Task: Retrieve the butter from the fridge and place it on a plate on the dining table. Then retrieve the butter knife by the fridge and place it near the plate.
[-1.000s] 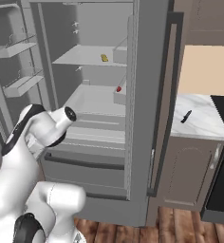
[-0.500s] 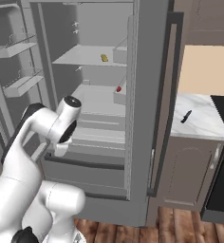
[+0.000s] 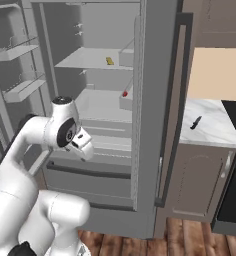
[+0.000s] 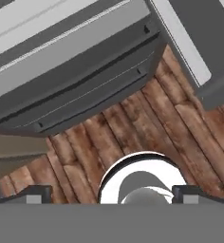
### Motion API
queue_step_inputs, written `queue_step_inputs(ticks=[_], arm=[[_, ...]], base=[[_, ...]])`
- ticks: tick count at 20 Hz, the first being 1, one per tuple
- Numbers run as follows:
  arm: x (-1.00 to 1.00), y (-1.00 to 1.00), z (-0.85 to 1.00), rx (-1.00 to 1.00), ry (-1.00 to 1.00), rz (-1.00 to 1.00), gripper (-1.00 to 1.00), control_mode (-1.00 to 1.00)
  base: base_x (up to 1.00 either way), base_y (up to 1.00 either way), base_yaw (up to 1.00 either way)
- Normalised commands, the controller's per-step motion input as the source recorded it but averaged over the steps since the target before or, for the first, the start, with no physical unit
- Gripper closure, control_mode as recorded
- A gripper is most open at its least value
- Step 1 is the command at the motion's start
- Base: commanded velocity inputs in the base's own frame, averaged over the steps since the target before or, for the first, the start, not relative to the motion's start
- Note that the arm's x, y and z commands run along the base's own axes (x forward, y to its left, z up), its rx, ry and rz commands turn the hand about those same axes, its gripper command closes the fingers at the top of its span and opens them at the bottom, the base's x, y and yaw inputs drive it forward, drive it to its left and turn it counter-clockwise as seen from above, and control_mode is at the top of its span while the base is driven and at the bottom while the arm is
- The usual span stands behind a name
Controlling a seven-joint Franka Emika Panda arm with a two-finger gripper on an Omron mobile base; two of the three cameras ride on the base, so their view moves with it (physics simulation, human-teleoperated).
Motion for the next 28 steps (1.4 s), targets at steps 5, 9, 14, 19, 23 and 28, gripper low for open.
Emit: queue_step_inputs(ticks=[5,9,14,19,23,28], arm=[[-0.36,-0.06,0.40,-0.25,-0.08,0.60,-1.00,-1.00],[-0.24,0.00,0.37,0.00,-0.10,0.14,-1.00,-1.00],[-0.54,0.05,0.26,0.04,-0.16,0.01,-1.00,-1.00],[-0.49,0.16,0.73,0.00,0.00,0.00,-1.00,-1.00],[-0.51,0.14,0.51,0.00,0.01,0.00,-1.00,-1.00],[-0.31,-0.06,0.02,0.06,0.00,0.05,-1.00,-1.00]], base=[[0.00,0.00,0.00],[0.00,0.00,0.00],[0.00,0.00,0.00],[0.00,0.00,0.00],[0.00,0.00,0.00],[0.00,0.00,0.00]])
